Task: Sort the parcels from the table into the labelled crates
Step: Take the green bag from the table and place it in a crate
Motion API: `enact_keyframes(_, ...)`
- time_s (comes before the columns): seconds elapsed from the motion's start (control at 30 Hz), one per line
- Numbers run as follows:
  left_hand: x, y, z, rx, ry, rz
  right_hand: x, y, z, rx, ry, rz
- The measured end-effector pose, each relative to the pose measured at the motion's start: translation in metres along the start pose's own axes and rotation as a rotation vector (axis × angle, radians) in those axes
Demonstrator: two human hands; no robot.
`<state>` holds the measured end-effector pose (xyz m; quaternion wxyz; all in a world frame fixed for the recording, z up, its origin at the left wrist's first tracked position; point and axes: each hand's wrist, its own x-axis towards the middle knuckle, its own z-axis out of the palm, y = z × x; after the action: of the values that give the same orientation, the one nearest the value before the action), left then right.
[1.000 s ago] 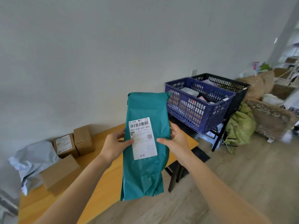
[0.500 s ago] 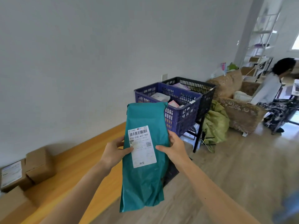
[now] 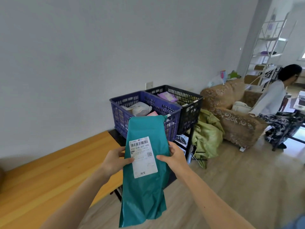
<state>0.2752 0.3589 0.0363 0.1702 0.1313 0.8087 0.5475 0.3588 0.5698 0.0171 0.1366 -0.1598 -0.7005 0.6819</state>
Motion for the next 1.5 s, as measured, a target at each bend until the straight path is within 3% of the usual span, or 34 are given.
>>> enact_keyframes(0.27,0.053,0.035,0.074,0.018,0.037,-0.014,0.064,0.01,-0.079,0.032,0.007,0.035)
enact_keyframes(0.6,0.16,0.059,0.104,-0.042,0.033,-0.059,0.175,0.008,-0.113,0.023,-0.052,0.037)
enact_keyframes(1.0,0.331,0.09,0.096,-0.08,0.062,-0.099,0.365,-0.021,-0.115,-0.027,-0.142,0.064)
enact_keyframes(1.5,0.463,0.09,0.063,-0.09,0.116,-0.229,0.539,-0.028,-0.071,-0.187,-0.335,0.039)
